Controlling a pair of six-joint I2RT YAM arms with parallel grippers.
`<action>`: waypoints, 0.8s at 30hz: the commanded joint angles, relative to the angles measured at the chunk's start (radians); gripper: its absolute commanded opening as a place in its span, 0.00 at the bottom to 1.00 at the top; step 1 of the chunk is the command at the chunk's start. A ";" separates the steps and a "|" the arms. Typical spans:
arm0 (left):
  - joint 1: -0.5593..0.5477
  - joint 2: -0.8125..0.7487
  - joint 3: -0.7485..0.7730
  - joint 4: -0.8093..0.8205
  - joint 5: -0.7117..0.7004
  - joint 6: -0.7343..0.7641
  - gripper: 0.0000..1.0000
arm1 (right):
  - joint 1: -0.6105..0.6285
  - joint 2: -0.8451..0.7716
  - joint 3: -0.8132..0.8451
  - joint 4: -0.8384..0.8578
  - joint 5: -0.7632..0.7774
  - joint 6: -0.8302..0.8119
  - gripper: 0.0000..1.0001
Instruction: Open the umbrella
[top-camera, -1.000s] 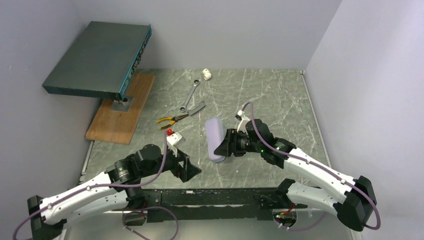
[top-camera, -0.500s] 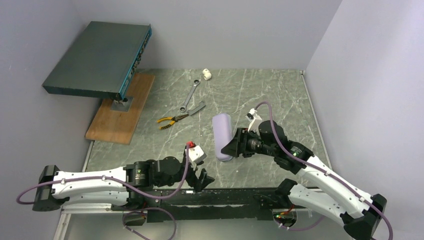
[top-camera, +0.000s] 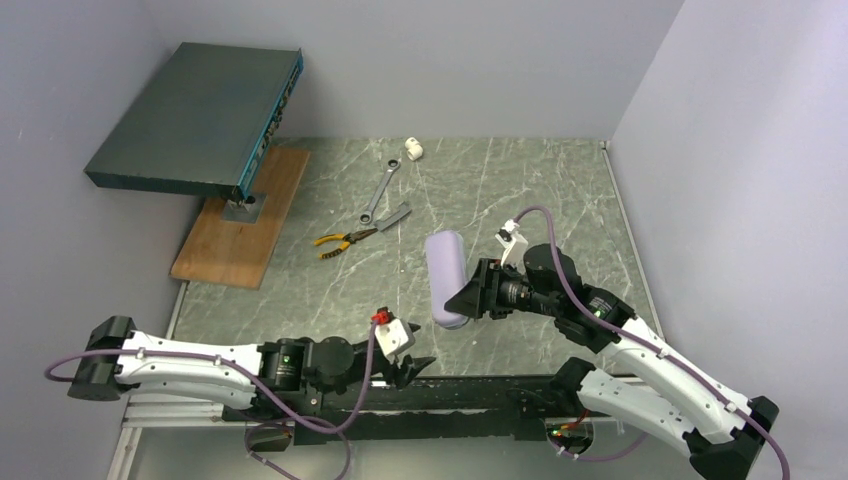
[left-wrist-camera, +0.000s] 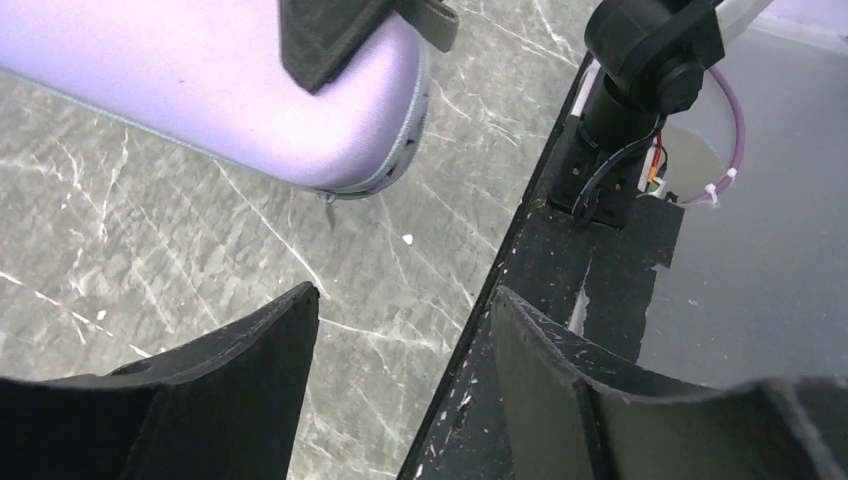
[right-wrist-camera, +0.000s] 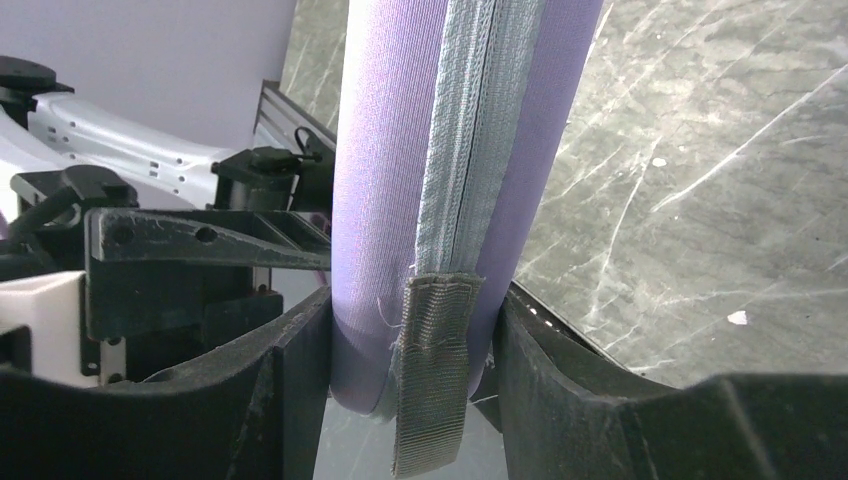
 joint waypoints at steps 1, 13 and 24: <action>-0.051 0.037 -0.007 0.195 -0.082 0.174 0.67 | 0.001 -0.030 0.064 0.068 -0.053 0.035 0.00; -0.063 0.082 0.005 0.299 -0.146 0.295 0.62 | 0.003 -0.064 0.080 0.051 -0.089 0.049 0.00; -0.063 0.118 0.038 0.276 -0.173 0.332 0.52 | 0.002 -0.079 0.079 0.086 -0.138 0.087 0.00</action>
